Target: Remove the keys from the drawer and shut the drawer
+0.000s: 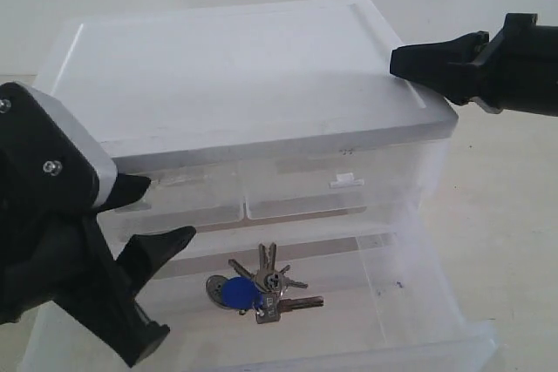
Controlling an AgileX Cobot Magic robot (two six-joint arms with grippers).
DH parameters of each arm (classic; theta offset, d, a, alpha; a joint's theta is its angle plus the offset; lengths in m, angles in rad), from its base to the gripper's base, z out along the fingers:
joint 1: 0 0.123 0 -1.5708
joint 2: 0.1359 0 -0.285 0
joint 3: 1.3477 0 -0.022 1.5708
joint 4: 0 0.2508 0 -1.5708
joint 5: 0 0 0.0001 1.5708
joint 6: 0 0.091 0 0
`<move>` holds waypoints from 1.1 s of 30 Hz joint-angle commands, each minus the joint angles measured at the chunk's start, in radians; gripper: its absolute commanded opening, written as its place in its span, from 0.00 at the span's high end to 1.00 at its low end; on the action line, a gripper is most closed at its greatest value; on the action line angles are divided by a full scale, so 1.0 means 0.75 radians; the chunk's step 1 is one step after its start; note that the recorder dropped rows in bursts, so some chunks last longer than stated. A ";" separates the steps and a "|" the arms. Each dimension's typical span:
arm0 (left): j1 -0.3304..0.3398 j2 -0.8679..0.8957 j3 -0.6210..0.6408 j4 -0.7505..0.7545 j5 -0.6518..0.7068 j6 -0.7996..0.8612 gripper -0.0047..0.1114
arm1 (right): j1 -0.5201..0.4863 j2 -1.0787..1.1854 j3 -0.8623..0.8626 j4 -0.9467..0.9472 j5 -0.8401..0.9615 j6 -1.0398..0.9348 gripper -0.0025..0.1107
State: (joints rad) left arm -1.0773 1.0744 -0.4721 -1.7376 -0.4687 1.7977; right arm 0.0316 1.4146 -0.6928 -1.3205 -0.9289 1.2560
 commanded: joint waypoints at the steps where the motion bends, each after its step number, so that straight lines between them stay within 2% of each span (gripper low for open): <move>1: 0.055 0.036 -0.017 0.067 -0.122 -0.154 0.51 | 0.000 0.010 0.007 -0.059 0.038 -0.003 0.98; 5: 0.120 0.083 -0.043 0.106 -0.061 -0.174 0.51 | 0.000 0.010 0.007 -0.065 0.038 -0.001 0.98; 9: 0.137 0.106 -0.055 0.106 0.001 -0.174 0.51 | 0.000 0.010 0.007 -0.065 0.038 -0.001 0.98; 11: 0.137 0.100 -0.055 0.106 0.174 -0.174 0.51 | 0.000 0.010 0.007 -0.065 0.038 -0.001 0.98; 13: 0.137 0.098 -0.055 0.106 0.430 -0.174 0.50 | 0.000 0.010 0.007 -0.068 0.038 -0.001 0.98; 15: 0.137 0.112 -0.058 0.113 0.558 -0.153 0.47 | 0.000 0.010 0.007 -0.068 0.038 -0.001 0.98; 18: 0.137 0.174 -0.079 0.113 0.541 -0.153 0.40 | 0.000 0.010 0.007 -0.068 0.038 0.002 0.98; 29: 0.137 0.572 -0.241 0.113 0.541 -0.090 0.40 | 0.000 0.010 0.007 -0.073 0.038 0.002 0.98; 31: 0.137 0.612 -0.241 0.109 0.480 -0.059 0.40 | 0.000 0.010 0.007 -0.073 0.038 0.002 0.98; 33: 0.137 0.637 -0.241 0.094 0.338 -0.030 0.40 | 0.000 0.010 0.007 -0.073 0.038 0.002 0.98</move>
State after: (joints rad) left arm -0.9754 1.5191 -0.6633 -1.6613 -0.1437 1.7327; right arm 0.0316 1.4146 -0.6928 -1.3285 -0.9327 1.2579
